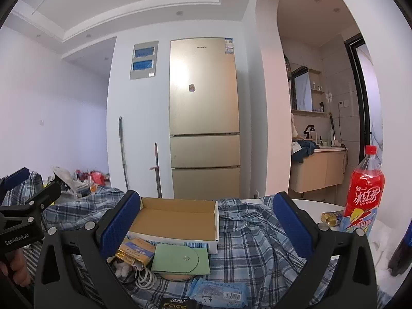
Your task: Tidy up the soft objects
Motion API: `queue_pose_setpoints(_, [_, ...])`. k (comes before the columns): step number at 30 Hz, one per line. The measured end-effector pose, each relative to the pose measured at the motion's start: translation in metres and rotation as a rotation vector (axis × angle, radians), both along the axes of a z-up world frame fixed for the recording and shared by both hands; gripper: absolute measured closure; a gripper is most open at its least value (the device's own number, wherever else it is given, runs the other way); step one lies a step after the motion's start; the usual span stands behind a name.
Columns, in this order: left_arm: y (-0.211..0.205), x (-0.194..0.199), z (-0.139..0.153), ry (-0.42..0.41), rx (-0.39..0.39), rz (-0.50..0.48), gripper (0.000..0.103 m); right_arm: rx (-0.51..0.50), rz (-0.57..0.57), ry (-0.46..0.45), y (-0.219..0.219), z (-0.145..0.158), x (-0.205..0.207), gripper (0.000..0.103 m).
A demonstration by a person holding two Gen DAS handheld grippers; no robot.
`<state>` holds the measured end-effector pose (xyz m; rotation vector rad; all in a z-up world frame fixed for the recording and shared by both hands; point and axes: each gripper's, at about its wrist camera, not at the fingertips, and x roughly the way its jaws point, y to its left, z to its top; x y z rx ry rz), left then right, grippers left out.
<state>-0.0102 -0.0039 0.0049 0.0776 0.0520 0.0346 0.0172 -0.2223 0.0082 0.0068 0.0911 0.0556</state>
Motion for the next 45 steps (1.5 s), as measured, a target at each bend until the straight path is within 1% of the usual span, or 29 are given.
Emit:
queue_pose_setpoints(3, [0.000, -0.002, 0.006, 0.018, 0.011, 0.008, 0.000, 0.014, 0.018, 0.049, -0.003, 0.002, 0.002, 0.000])
queue_pose_setpoints(5, [0.001, -0.001, 0.009, 0.055, -0.007, -0.016, 0.000, 0.033, 0.034, 0.092, -0.007, 0.003, 0.006, 0.000])
queue_pose_setpoints(9, [0.000, 0.002, 0.012, 0.138, -0.018, -0.034, 0.000, 0.054, 0.059, 0.202, -0.011, 0.005, 0.017, 0.001])
queue_pose_setpoints(12, [0.000, 0.011, 0.008, 0.243, -0.047, -0.048, 0.000, 0.058, 0.081, 0.287, -0.012, 0.001, 0.023, 0.003])
queue_pose_setpoints(15, [0.001, 0.018, 0.003, 0.335, -0.077, -0.076, 0.000, 0.056, 0.108, 0.350, -0.009, -0.006, 0.029, 0.006])
queue_pose_setpoints(20, [-0.008, 0.013, -0.001, 0.350, -0.046, -0.074, 0.000, 0.045, 0.147, 0.475, -0.001, -0.021, 0.037, 0.010])
queue_pose_setpoints(22, [-0.012, 0.015, -0.004, 0.372, -0.030, -0.056, 0.000, 0.045, 0.160, 0.534, 0.003, -0.029, 0.042, 0.011])
queue_pose_setpoints(24, [-0.014, 0.017, -0.008, 0.391, -0.017, -0.025, 0.000, 0.066, 0.172, 0.589, 0.004, -0.039, 0.046, 0.011])
queue_pose_setpoints(27, [-0.015, 0.021, -0.013, 0.419, -0.027, -0.051, 0.000, 0.064, 0.187, 0.643, 0.007, -0.049, 0.052, 0.012])
queue_pose_setpoints(29, [-0.016, 0.023, -0.018, 0.426, -0.020, -0.054, 0.000, 0.038, 0.177, 0.677, 0.011, -0.057, 0.055, 0.017])
queue_pose_setpoints(32, [-0.021, 0.027, -0.028, 0.459, -0.009, -0.083, 0.000, 0.031, 0.193, 0.747, 0.015, -0.070, 0.061, 0.019])
queue_pose_setpoints(34, [-0.022, 0.033, -0.032, 0.491, -0.010, -0.094, 0.000, 0.018, 0.194, 0.777, 0.018, -0.076, 0.064, 0.021])
queue_pose_setpoints(38, [-0.015, 0.043, -0.038, 0.542, -0.060, -0.112, 0.000, 0.015, 0.183, 0.805, 0.019, -0.083, 0.068, 0.024])
queue_pose_setpoints(40, [-0.015, 0.048, -0.042, 0.571, -0.073, -0.137, 0.000, 0.028, 0.175, 0.831, 0.017, -0.088, 0.070, 0.031])
queue_pose_setpoints(42, [-0.016, 0.051, -0.046, 0.593, -0.068, -0.139, 0.000, 0.040, 0.180, 0.856, 0.016, -0.092, 0.073, 0.033])
queue_pose_setpoints(45, [-0.016, 0.054, -0.049, 0.612, -0.074, -0.134, 0.000, 0.032, 0.179, 0.847, 0.018, -0.090, 0.071, 0.033])
